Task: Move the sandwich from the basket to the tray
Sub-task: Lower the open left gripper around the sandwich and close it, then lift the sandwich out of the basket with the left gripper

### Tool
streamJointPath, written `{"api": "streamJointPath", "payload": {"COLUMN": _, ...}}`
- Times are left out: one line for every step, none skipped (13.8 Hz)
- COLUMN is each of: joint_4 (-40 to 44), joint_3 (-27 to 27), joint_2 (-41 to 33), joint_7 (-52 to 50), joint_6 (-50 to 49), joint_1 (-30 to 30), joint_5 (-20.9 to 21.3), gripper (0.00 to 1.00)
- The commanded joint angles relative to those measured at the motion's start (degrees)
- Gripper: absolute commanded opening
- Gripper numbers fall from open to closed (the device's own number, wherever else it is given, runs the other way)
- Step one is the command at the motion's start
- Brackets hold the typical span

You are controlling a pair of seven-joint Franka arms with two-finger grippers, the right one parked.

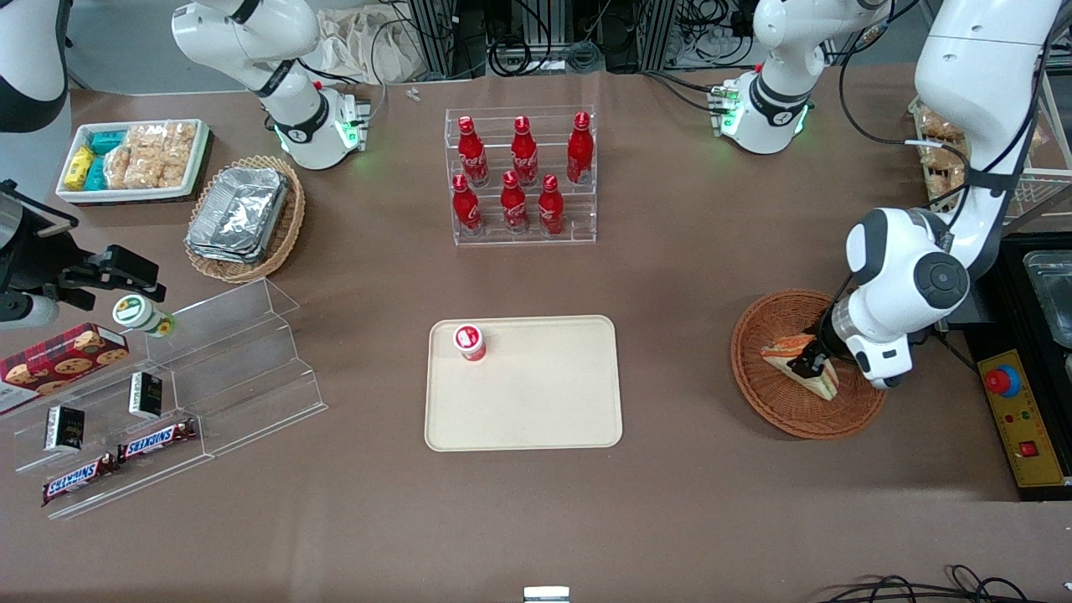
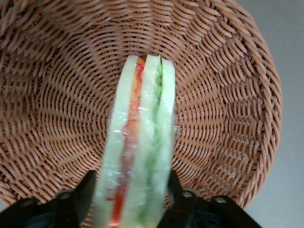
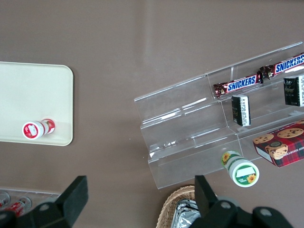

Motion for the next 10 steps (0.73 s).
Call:
{"api": "streamJointPath", "payload": {"joint_4": 0.95, "joint_3": -0.02, "joint_2": 0.52, "joint_7": -2.60, "joint_6": 1.51, "joint_1": -0.28, "joint_5": 1.02, "gripper": 0.00}}
{"api": "streamJointPath", "payload": {"joint_4": 1.48, "joint_3": -0.02, "joint_2": 0.52, "joint_7": -3.12, "joint_6": 1.51, "joint_1": -0.37, "joint_5": 1.11, "gripper": 0.00}}
{"api": "streamJointPath", "payload": {"joint_4": 2.18, "joint_3": -0.02, "joint_2": 0.35, "joint_7": -4.43, "joint_6": 1.16, "joint_1": -0.46, "joint_5": 1.89, "gripper": 0.00}}
{"api": "streamJointPath", "payload": {"joint_4": 2.71, "joint_3": -0.02, "joint_2": 0.08, "joint_7": -5.58, "joint_6": 0.46, "joint_1": -0.63, "joint_5": 3.12, "gripper": 0.00}}
{"api": "streamJointPath", "payload": {"joint_4": 3.41, "joint_3": -0.10, "joint_2": -0.18, "joint_7": -6.02, "joint_6": -0.85, "joint_1": -0.72, "joint_5": 4.61, "gripper": 0.00}}
{"api": "streamJointPath", "payload": {"joint_4": 5.16, "joint_3": -0.19, "joint_2": -0.44, "joint_7": -6.29, "joint_6": -4.17, "joint_1": -1.25, "joint_5": 6.19, "gripper": 0.00}}
{"api": "streamJointPath", "payload": {"joint_4": 7.79, "joint_3": -0.28, "joint_2": -0.71, "joint_7": -6.20, "joint_6": -8.73, "joint_1": -1.86, "joint_5": 6.73, "gripper": 0.00}}
{"api": "streamJointPath", "payload": {"joint_4": 11.47, "joint_3": -0.46, "joint_2": -0.62, "joint_7": -6.12, "joint_6": -13.56, "joint_1": -2.13, "joint_5": 6.73, "gripper": 0.00}}
{"api": "streamJointPath", "payload": {"joint_4": 14.90, "joint_3": -0.89, "joint_2": -0.53, "joint_7": -5.68, "joint_6": -18.05, "joint_1": -2.13, "joint_5": 6.56, "gripper": 0.00}}
{"api": "streamJointPath", "payload": {"joint_4": 17.72, "joint_3": -1.85, "joint_2": -0.53, "joint_7": -5.33, "joint_6": -21.57, "joint_1": -2.13, "joint_5": 6.47, "gripper": 0.00}}
